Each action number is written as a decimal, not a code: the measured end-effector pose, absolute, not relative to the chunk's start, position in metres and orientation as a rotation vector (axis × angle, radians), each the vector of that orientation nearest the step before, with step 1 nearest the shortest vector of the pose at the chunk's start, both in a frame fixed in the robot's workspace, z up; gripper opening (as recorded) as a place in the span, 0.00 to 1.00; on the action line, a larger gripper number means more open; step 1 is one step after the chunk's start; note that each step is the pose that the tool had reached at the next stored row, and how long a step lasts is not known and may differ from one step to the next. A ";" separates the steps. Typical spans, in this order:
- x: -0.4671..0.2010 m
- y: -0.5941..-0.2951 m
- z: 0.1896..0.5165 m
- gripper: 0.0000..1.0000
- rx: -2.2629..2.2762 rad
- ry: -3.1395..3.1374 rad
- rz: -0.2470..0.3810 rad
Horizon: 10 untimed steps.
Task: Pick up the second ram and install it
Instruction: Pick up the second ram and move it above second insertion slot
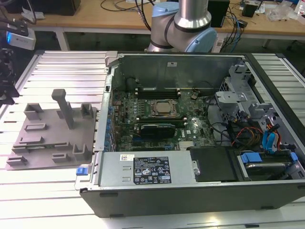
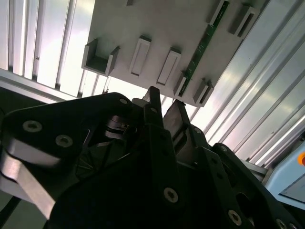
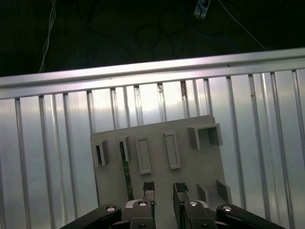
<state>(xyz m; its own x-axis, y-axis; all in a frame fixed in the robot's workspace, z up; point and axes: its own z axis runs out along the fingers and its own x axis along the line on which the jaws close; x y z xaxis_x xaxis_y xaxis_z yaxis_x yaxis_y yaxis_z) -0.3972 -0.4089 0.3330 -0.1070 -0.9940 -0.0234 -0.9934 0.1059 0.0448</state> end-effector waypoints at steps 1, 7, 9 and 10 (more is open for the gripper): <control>-0.397 -0.409 0.332 0.28 2.091 -2.327 -0.077; -0.397 -0.409 0.322 0.28 2.091 -2.327 -0.077; -0.397 -0.409 0.318 0.28 2.091 -2.327 -0.077; -0.397 -0.409 0.317 0.28 2.091 -2.327 -0.077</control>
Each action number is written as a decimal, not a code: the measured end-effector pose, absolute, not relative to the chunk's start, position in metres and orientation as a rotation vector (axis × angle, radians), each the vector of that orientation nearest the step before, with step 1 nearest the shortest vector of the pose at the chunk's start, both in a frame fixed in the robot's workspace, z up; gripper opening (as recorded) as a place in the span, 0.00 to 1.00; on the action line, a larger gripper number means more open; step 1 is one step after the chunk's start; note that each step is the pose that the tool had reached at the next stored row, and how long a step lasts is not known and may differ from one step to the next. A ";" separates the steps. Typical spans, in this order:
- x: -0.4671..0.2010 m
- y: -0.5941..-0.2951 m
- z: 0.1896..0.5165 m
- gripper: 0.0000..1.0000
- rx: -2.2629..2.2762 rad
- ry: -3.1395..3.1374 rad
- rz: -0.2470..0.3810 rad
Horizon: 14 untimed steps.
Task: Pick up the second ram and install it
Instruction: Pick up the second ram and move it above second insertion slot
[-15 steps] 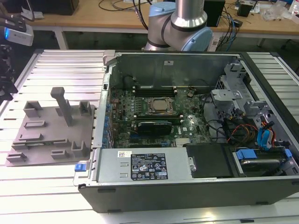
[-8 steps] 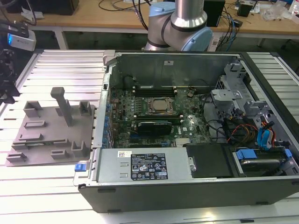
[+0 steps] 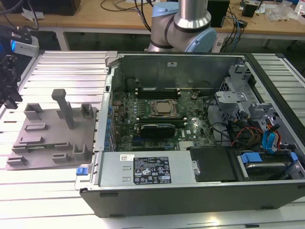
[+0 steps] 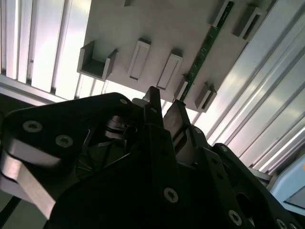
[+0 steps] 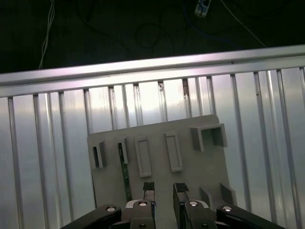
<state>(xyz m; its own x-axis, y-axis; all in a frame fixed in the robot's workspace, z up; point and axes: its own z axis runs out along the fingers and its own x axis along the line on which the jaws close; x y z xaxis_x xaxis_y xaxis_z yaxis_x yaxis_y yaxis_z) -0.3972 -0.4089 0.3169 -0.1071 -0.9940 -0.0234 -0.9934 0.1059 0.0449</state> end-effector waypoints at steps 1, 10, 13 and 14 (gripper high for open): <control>-0.397 -0.409 0.315 0.28 2.091 -2.327 -0.077; -0.397 -0.409 0.302 0.28 2.091 -2.327 -0.077; -0.397 -0.409 0.299 0.28 2.091 -2.327 -0.077; -0.397 -0.409 0.298 0.28 2.091 -2.327 -0.077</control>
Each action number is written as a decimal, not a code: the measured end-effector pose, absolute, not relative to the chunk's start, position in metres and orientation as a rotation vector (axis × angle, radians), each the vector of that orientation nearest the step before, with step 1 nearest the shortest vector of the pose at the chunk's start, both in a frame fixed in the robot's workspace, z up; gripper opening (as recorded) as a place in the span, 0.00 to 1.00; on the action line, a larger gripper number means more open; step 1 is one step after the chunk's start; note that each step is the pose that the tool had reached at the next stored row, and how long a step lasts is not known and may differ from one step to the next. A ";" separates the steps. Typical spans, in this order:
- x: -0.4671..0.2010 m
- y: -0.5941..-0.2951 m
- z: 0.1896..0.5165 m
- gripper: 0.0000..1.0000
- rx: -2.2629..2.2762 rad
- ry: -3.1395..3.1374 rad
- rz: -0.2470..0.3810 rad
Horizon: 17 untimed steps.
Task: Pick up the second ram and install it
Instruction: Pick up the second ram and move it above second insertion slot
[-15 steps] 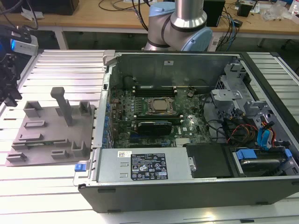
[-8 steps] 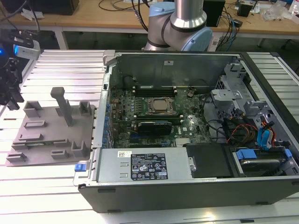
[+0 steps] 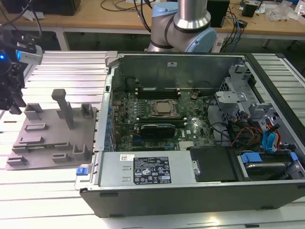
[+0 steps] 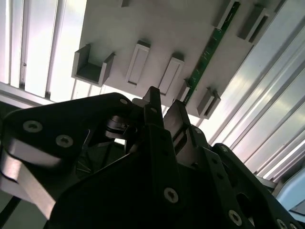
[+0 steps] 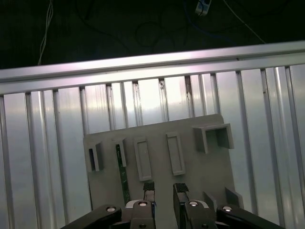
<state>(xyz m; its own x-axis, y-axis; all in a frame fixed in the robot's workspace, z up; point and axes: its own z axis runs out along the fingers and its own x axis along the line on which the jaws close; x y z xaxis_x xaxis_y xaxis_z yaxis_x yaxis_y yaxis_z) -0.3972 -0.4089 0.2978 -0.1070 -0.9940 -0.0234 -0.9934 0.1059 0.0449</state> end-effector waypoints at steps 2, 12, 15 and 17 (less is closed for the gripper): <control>-0.397 -0.409 0.297 0.28 2.091 -2.327 -0.077; -0.397 -0.409 0.282 0.28 2.091 -2.327 -0.077; -0.397 -0.409 0.279 0.28 2.091 -2.327 -0.077; -0.397 -0.409 0.276 0.28 2.091 -2.327 -0.077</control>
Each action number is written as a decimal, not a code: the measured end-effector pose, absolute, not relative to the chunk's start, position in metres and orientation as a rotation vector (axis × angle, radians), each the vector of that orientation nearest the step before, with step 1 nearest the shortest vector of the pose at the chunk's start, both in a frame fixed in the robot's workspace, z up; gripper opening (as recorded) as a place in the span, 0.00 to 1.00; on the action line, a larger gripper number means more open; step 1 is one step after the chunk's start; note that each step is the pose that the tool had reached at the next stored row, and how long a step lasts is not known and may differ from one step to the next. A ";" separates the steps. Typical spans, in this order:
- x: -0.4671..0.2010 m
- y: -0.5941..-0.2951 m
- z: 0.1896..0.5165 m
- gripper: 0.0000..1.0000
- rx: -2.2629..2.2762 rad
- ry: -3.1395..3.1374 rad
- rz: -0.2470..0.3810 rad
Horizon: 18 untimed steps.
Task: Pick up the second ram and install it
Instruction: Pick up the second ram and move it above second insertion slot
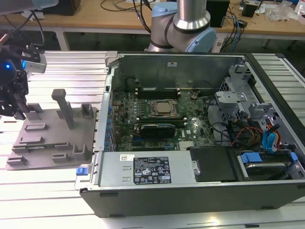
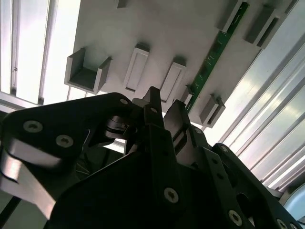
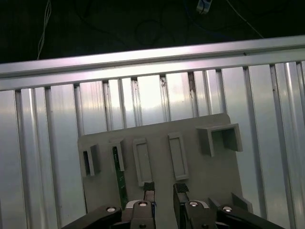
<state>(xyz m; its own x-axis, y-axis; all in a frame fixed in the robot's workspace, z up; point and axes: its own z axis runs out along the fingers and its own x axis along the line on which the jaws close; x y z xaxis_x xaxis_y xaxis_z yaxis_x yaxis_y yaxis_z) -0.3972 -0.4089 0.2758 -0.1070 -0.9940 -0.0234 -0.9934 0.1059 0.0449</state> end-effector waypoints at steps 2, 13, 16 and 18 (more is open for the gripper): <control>-0.397 -0.409 0.272 0.28 2.091 -2.327 -0.077; -0.397 -0.409 0.257 0.28 2.091 -2.327 -0.077; -0.397 -0.409 0.253 0.28 2.090 -2.327 -0.077; -0.397 -0.412 0.250 0.28 2.091 -2.327 -0.077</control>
<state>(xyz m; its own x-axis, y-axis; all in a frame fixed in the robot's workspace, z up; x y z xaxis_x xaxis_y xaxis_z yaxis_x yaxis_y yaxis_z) -0.3972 -0.4116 0.2495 -0.1070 -0.9940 -0.0235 -0.9934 0.1059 0.0449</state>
